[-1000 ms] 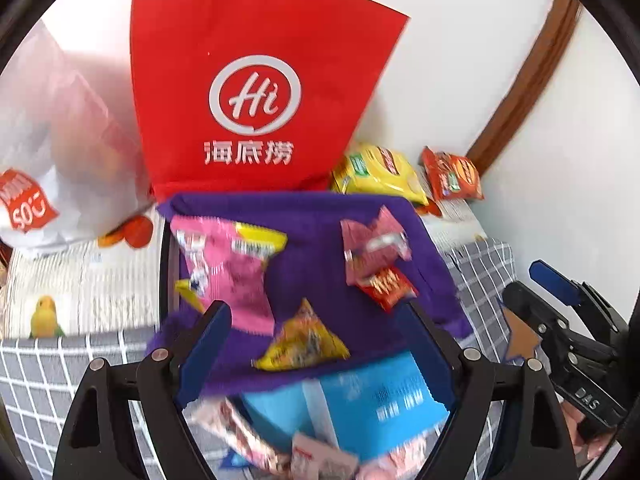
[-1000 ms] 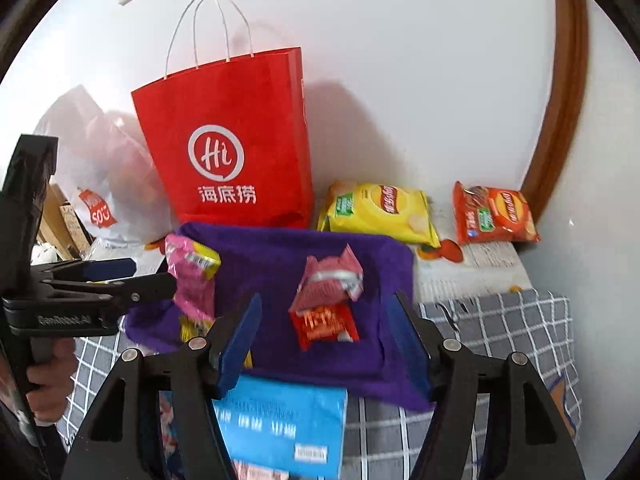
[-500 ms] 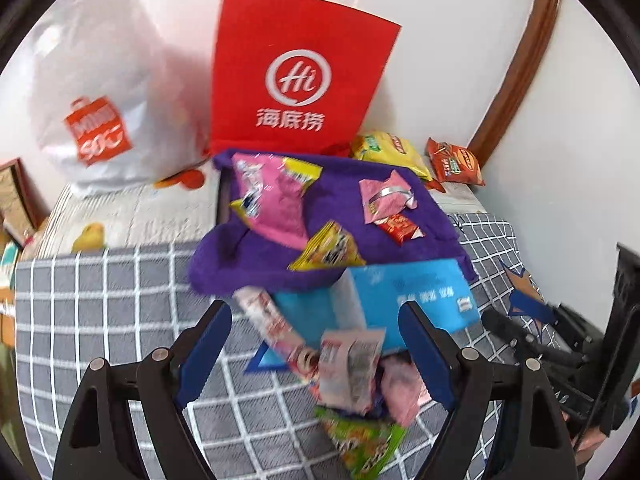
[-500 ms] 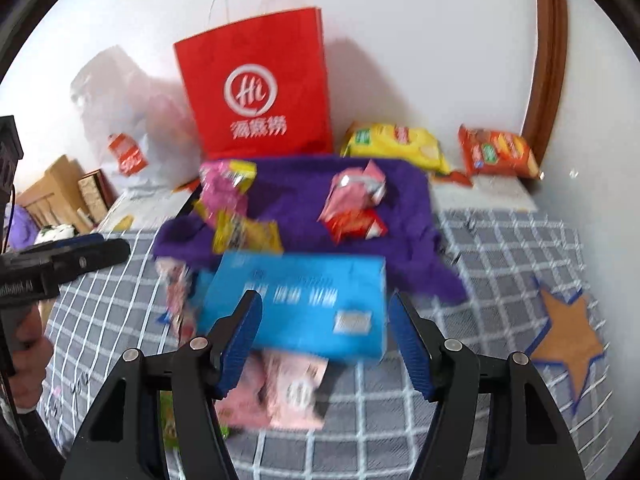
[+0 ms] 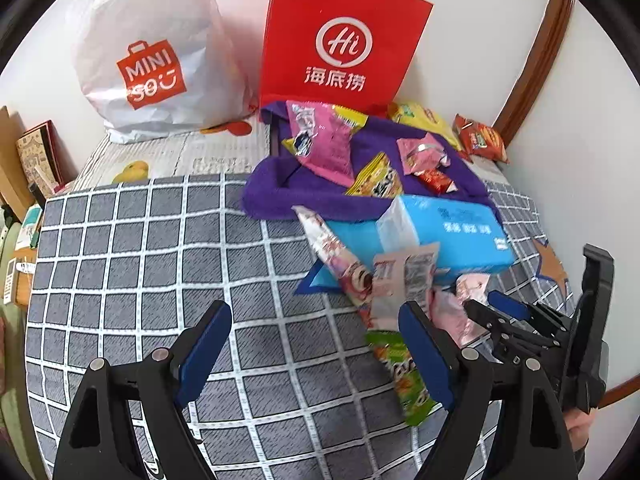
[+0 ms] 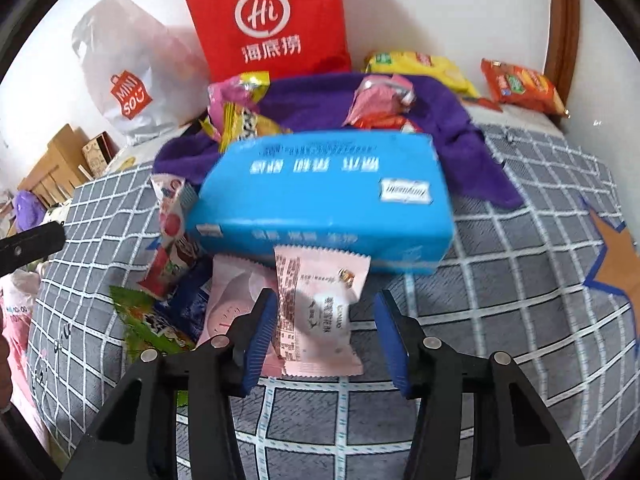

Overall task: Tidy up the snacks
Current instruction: 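Move both grippers back down to the snack pile by the blue tissue pack, then grasp the pink-and-white candy bar with left gripper while right gripper grasps pink pastry packet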

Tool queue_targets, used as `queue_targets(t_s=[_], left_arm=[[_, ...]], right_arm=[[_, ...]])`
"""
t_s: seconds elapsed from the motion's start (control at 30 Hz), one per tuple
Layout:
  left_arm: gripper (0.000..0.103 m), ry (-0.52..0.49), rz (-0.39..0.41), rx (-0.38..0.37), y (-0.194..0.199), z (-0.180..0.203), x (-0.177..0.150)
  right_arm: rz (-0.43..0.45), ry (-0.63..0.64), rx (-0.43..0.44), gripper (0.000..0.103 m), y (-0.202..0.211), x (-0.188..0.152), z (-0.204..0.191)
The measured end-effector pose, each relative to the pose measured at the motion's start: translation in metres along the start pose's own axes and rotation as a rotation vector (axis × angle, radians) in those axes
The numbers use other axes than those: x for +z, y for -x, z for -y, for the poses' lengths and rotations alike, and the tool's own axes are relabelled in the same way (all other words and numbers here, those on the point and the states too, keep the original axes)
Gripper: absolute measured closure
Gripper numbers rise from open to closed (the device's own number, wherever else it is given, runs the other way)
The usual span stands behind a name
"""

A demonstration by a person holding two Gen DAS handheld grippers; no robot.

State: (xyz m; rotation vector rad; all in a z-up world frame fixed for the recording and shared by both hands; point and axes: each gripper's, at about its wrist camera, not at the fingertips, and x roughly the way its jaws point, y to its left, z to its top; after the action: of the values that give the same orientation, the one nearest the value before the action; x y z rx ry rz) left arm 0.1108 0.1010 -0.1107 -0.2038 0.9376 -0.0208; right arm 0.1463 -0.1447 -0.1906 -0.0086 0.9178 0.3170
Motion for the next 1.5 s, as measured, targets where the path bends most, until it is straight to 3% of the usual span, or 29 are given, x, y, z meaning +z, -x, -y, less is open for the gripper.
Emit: queue_targets(t_s=[0.13, 0.23, 0.3, 0.4, 0.63, 0.8, 0.9, 1.0, 1.07, 1.27, 1.37, 1.5], left_arm=[[0.019, 0.013, -0.012, -0.010, -0.007, -0.006, -0.003], [0.019, 0.023, -0.023, -0.014, -0.014, -0.007, -0.003], [0.019, 0.032, -0.029, -0.016, -0.020, -0.007, -0.002], [0.019, 0.038, -0.035, -0.014, -0.028, -0.006, 0.000], [0.019, 0.034, -0.054, 0.004, -0.053, 0.006, 0.009], [0.019, 0.071, -0.084, 0.012, -0.082, 0.016, 0.021], [0.029, 0.092, -0.108, 0.034, -0.098, 0.017, 0.024], [0.043, 0.107, -0.123, -0.001, -0.107, 0.017, 0.024], [0.074, 0.065, -0.122, -0.046, -0.106, 0.021, 0.025], [0.084, 0.031, -0.117, -0.058, -0.072, 0.015, 0.025], [0.084, 0.020, -0.117, -0.023, -0.052, 0.006, 0.022], [0.084, 0.063, -0.145, -0.039, -0.043, -0.018, 0.014]], right_arm=[[-0.026, -0.010, 0.005, 0.052, -0.017, -0.004, -0.002], [0.005, 0.033, -0.054, 0.051, -0.020, -0.004, -0.009], [0.017, 0.050, -0.085, 0.061, -0.020, -0.004, -0.011], [0.028, 0.096, -0.097, 0.069, -0.015, -0.007, -0.009], [0.075, 0.076, -0.194, 0.068, -0.001, -0.017, 0.030], [0.092, 0.045, -0.180, 0.067, -0.006, -0.022, 0.040], [0.090, 0.042, -0.174, 0.067, -0.007, -0.021, 0.042], [0.088, 0.034, -0.164, 0.067, -0.008, -0.021, 0.043], [0.088, 0.025, -0.153, 0.067, -0.008, -0.020, 0.045], [0.088, 0.031, -0.160, 0.067, -0.008, -0.021, 0.044], [0.088, 0.031, -0.160, 0.066, -0.008, -0.021, 0.045], [0.087, 0.037, -0.162, 0.065, -0.008, -0.022, 0.043]])
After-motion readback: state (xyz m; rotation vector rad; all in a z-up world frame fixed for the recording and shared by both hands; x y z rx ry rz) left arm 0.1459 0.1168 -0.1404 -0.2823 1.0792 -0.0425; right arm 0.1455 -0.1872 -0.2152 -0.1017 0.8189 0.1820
